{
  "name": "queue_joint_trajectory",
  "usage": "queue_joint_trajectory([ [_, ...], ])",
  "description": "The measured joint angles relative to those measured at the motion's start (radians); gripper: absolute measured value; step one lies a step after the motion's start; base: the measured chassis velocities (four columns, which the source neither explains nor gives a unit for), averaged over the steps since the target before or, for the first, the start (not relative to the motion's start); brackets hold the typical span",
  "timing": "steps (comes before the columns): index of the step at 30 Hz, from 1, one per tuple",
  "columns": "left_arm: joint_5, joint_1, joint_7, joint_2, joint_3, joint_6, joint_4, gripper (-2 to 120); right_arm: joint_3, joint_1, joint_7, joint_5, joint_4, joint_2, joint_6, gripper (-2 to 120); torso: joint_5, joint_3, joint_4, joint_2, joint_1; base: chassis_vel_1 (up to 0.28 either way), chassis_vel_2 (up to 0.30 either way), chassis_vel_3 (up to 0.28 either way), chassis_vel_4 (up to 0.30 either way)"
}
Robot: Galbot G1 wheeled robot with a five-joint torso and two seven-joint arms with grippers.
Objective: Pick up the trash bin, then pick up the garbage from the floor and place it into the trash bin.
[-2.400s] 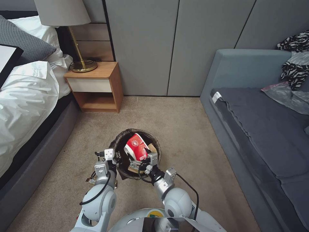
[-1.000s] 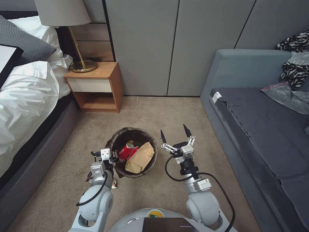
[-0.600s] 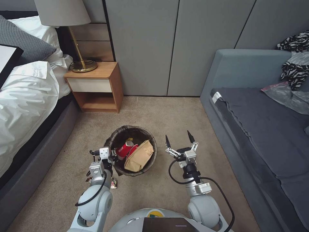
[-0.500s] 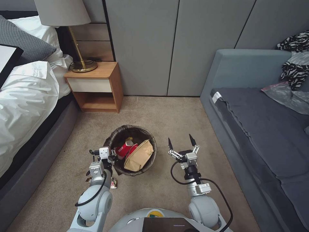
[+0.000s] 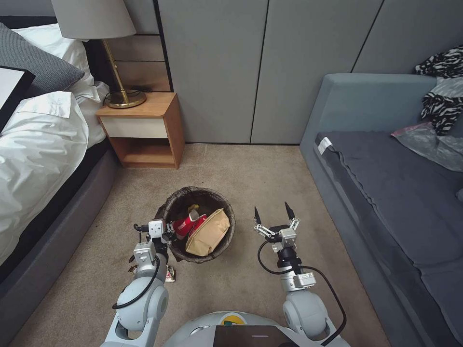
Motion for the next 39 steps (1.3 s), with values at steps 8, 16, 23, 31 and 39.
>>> queue_joint_trajectory([
  [8,-0.001,0.000,0.000,0.000,0.001,0.000,0.002,3,0.001,0.006,-0.006,0.009,0.000,0.002,0.006,100,0.0000,0.000,0.0000,0.000,0.000,0.000,0.000,0.000,0.000],
  [16,-0.001,0.000,0.004,0.000,0.000,0.002,0.002,3,-0.002,0.013,-0.008,0.009,0.000,0.004,0.006,100,0.0000,0.000,-0.0001,0.000,0.000,0.000,0.000,0.000,0.000],
  [23,-0.001,0.000,0.006,0.000,0.000,0.003,0.001,3,-0.004,0.016,-0.007,0.009,0.000,0.004,0.006,100,0.0000,0.000,-0.0001,0.000,0.000,0.008,0.007,0.007,0.006],
  [31,-0.001,0.000,0.009,0.000,0.000,0.003,0.001,3,-0.006,0.018,-0.008,0.009,0.000,0.004,0.005,100,0.0000,0.000,0.0000,0.000,0.000,0.071,0.065,0.070,0.083],
  [39,0.005,0.001,0.013,0.000,0.000,0.001,0.000,3,-0.008,0.020,-0.009,0.009,0.001,0.002,0.005,100,0.0000,0.000,0.0000,0.000,0.000,0.100,0.102,0.107,0.104],
])
